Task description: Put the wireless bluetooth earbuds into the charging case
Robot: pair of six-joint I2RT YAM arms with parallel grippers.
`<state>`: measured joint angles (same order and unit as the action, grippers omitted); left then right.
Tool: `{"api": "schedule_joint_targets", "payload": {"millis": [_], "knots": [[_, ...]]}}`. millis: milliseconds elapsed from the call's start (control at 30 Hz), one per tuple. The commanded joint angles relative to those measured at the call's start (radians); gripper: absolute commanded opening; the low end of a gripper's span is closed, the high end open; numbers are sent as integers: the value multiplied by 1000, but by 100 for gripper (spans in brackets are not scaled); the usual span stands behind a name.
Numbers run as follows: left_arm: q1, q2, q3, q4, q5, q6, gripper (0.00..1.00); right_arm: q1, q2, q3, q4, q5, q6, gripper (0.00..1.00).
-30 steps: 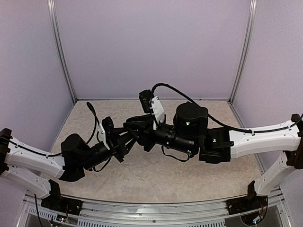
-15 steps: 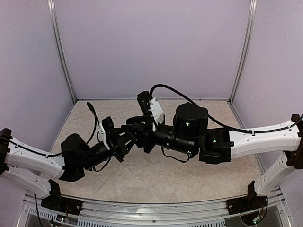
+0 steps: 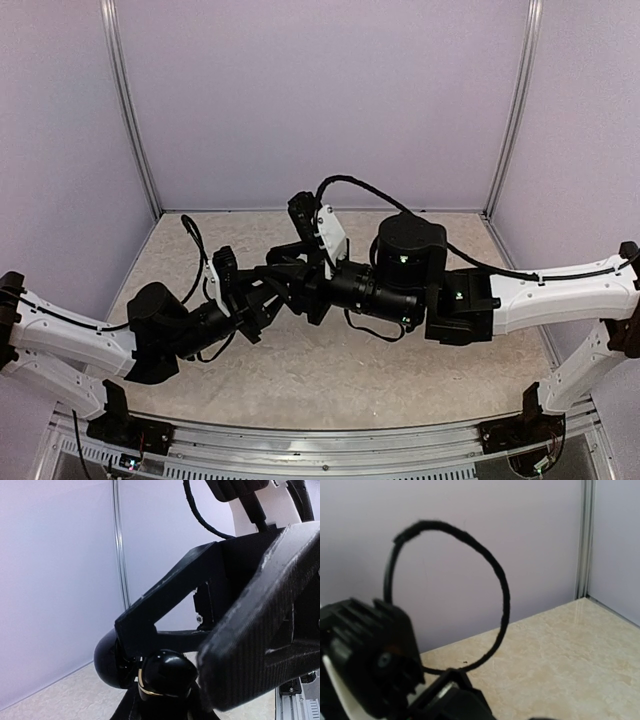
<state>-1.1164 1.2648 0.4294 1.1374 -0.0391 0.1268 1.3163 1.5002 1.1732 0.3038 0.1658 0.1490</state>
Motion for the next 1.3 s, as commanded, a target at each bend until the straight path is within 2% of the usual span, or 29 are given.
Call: {"api": "schedule_joint_targets", "payload": {"millis": [0, 300, 433, 700, 900, 1267], "knots": [[-6, -19, 12, 64, 79, -8, 0, 0, -44, 5, 27, 16, -40, 43], [-4, -7, 17, 65, 77, -16, 0, 1, -94, 9, 15, 32, -83, 43], [0, -7, 21, 51, 60, -20, 0, 1, -121, 20, -47, 78, -124, 48], [6, -4, 30, 28, 55, -32, 0, 1, -136, 47, -182, 135, -204, 99], [11, 2, 41, 15, 52, -34, 0, 1, -122, 59, -248, 143, -221, 100], [14, 37, 64, 12, 48, -32, 0, 2, -78, 83, -239, 148, -196, 99]]}}
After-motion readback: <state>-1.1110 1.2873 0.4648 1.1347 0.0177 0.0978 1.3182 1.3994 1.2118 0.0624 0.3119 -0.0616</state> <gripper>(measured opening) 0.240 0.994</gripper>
